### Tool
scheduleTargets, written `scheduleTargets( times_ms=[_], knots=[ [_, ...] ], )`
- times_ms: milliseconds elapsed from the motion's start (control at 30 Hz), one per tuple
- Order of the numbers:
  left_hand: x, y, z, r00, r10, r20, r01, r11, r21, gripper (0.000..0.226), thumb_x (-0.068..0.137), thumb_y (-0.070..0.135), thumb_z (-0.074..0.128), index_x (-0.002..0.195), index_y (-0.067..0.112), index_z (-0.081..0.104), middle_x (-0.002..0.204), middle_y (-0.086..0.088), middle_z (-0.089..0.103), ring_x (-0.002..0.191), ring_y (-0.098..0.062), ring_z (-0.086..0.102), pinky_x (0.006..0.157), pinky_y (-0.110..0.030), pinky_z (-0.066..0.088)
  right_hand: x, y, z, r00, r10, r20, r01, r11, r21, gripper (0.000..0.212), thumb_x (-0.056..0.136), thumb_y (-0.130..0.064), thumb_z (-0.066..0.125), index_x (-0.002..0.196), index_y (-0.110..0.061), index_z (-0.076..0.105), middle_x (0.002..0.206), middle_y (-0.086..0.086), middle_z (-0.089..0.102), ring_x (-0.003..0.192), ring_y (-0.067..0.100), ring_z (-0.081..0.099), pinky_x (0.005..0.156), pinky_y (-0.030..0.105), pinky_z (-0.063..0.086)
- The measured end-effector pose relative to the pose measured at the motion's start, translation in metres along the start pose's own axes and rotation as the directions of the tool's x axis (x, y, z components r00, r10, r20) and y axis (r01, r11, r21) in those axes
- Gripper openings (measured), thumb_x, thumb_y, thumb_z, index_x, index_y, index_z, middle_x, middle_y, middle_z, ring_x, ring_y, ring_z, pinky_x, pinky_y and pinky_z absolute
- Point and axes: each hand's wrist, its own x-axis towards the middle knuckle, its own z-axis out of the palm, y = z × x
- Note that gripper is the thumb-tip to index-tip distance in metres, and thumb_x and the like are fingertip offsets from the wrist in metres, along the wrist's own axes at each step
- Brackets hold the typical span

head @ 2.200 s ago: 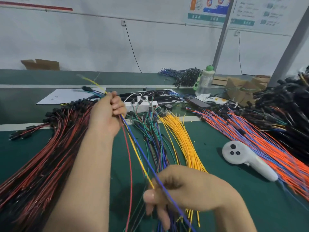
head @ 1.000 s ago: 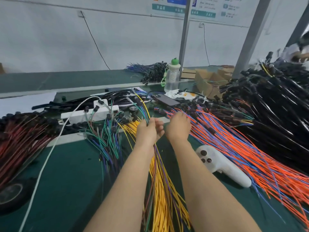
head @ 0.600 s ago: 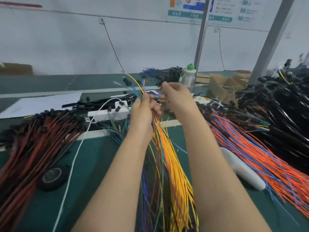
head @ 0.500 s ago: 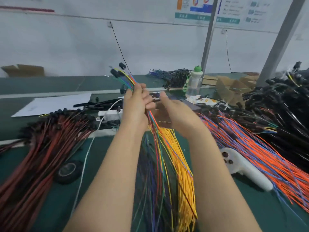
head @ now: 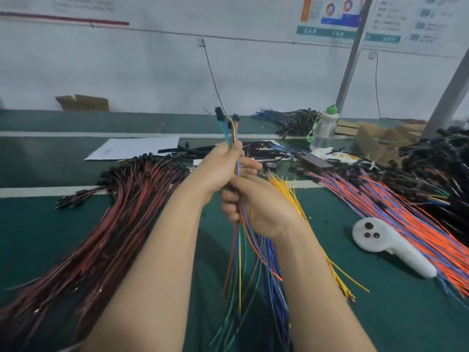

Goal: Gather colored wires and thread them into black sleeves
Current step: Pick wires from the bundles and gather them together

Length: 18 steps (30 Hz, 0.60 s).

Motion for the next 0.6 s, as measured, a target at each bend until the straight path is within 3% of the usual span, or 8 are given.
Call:
scheduleTargets(
  times_ms=[100, 200, 267, 367, 467, 533, 600],
  knots=[
    [-0.011, 0.004, 0.006, 0.994, -0.062, 0.095, 0.064, 0.998, -0.021, 0.039, 0.1, 0.046, 0.028, 0.087, 0.017, 0.051, 0.065, 0.003, 0.062, 0.052, -0.011, 0.059, 0.053, -0.023, 0.049, 0.005, -0.012, 0.0, 0.975, -0.092, -0.203, 0.139, 0.963, 0.23, 0.04, 0.102, -0.033, 0.041, 0.064, -0.021, 0.039, 0.041, -0.011, 0.027, 0.03, 0.001, 0.02, 0.029, 0.011, 0.015],
    [-0.027, -0.007, 0.016, 0.927, -0.185, 0.325, 0.222, 0.972, -0.078, 0.046, 0.097, 0.052, 0.022, 0.095, 0.019, 0.054, 0.067, -0.001, 0.062, 0.048, -0.012, 0.056, 0.047, -0.023, 0.047, 0.013, -0.035, -0.01, 0.896, -0.188, -0.403, 0.354, 0.85, 0.39, 0.044, 0.101, -0.041, 0.039, 0.062, -0.021, 0.035, 0.038, -0.011, 0.024, 0.027, 0.002, 0.017, 0.029, 0.012, 0.01],
    [-0.036, -0.017, 0.012, 0.879, -0.223, 0.421, 0.238, 0.971, 0.016, 0.048, 0.098, 0.052, 0.022, 0.102, 0.016, 0.054, 0.07, -0.005, 0.063, 0.04, -0.008, 0.047, 0.039, -0.016, 0.037, 0.013, -0.048, -0.024, 0.858, -0.244, -0.452, 0.45, 0.781, 0.433, 0.044, 0.103, -0.041, 0.032, 0.064, -0.021, 0.032, 0.039, -0.011, 0.021, 0.028, 0.002, 0.016, 0.03, 0.015, 0.008],
    [-0.037, -0.026, 0.004, 0.888, -0.182, 0.423, 0.165, 0.983, 0.075, 0.039, 0.102, 0.037, 0.029, 0.091, 0.011, 0.056, 0.051, 0.008, 0.039, 0.036, -0.002, 0.023, 0.035, -0.013, 0.019, 0.01, -0.056, -0.047, 0.824, -0.29, -0.487, 0.536, 0.678, 0.504, 0.044, 0.103, -0.041, 0.03, 0.065, -0.019, 0.033, 0.04, -0.01, 0.023, 0.029, 0.003, 0.017, 0.031, 0.016, 0.009],
    [-0.03, -0.03, 0.009, 0.929, -0.138, 0.342, 0.054, 0.968, 0.245, 0.035, 0.102, 0.031, 0.035, 0.084, 0.012, 0.058, 0.052, 0.007, 0.033, 0.036, -0.002, 0.022, 0.036, -0.013, 0.019, 0.007, -0.038, -0.054, 0.875, -0.244, -0.418, 0.469, 0.639, 0.61, 0.044, 0.102, -0.039, 0.036, 0.064, -0.018, 0.036, 0.041, -0.009, 0.023, 0.029, 0.004, 0.02, 0.032, 0.016, 0.011],
    [-0.024, -0.033, 0.015, 0.948, -0.127, 0.292, 0.017, 0.935, 0.353, 0.033, 0.101, 0.03, 0.041, 0.079, 0.013, 0.06, 0.055, 0.004, 0.047, 0.034, -0.001, 0.028, 0.036, -0.013, 0.023, 0.007, -0.021, -0.054, 0.928, -0.136, -0.347, 0.34, 0.691, 0.638, 0.048, 0.101, -0.042, 0.037, 0.059, -0.019, 0.033, 0.038, -0.008, 0.02, 0.027, 0.005, 0.018, 0.033, 0.017, 0.008],
    [-0.022, -0.037, 0.013, 0.943, -0.158, 0.292, 0.029, 0.915, 0.401, 0.03, 0.098, 0.031, 0.047, 0.081, 0.014, 0.064, 0.06, 0.005, 0.063, 0.036, 0.0, 0.035, 0.037, -0.012, 0.027, 0.005, -0.014, -0.057, 0.926, -0.077, -0.37, 0.31, 0.716, 0.626, 0.049, 0.102, -0.044, 0.033, 0.059, -0.02, 0.031, 0.037, -0.007, 0.018, 0.026, 0.006, 0.015, 0.032, 0.019, 0.006]
  ],
)
